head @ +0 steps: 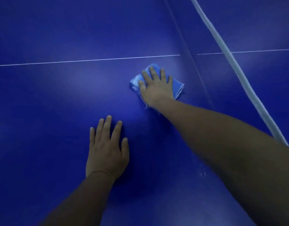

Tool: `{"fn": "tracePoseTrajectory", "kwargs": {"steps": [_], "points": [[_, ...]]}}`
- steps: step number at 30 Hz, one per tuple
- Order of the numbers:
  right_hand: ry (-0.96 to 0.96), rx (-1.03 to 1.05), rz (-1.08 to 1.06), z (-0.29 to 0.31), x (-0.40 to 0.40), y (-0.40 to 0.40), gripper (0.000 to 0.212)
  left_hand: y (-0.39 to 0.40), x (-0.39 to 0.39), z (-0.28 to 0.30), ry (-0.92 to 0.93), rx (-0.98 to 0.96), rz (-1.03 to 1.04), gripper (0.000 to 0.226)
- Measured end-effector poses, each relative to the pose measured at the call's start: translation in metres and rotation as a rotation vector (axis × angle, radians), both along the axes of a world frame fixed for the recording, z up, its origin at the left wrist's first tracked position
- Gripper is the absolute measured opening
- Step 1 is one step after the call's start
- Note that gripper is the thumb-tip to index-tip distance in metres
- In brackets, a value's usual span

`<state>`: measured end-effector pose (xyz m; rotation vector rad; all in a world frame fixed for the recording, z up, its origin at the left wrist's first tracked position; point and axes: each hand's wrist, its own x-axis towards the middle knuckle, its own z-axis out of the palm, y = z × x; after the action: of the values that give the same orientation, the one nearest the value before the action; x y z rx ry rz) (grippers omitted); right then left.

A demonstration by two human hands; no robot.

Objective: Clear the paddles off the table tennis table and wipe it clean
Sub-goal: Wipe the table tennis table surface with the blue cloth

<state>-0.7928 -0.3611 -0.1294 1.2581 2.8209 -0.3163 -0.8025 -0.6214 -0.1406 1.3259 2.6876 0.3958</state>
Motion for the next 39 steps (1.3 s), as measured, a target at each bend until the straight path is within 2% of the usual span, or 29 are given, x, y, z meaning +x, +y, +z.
{"fn": "tracePoseTrajectory", "kwargs": {"steps": [3,7,11,14,21,29,39], "points": [[0.002,0.023,-0.049,-0.003,0.0,0.001,0.059,0.0,0.0,0.001,0.009,-0.002,-0.002,0.06],[0.003,0.066,-0.01,-0.008,-0.005,-0.022,0.062,0.004,-0.002,0.0,0.012,0.011,-0.013,0.059],[0.039,-0.003,-0.097,-0.002,-0.086,0.041,0.062,0.003,-0.003,0.0,0.019,0.003,-0.029,0.06],[0.037,-0.027,-0.214,-0.003,-0.114,0.088,0.063,0.003,-0.004,-0.003,0.02,0.032,-0.04,0.059],[0.042,-0.016,-0.454,-0.002,-0.071,0.122,0.067,0.004,-0.003,-0.003,0.007,0.026,-0.046,0.06],[0.029,-0.018,-0.611,0.001,0.016,0.054,0.063,0.003,-0.003,0.002,-0.036,-0.066,-0.044,0.068],[-0.006,-0.061,-0.737,0.002,0.145,-0.094,0.059,-0.003,-0.008,0.01,-0.176,0.056,-0.071,0.07]]}}
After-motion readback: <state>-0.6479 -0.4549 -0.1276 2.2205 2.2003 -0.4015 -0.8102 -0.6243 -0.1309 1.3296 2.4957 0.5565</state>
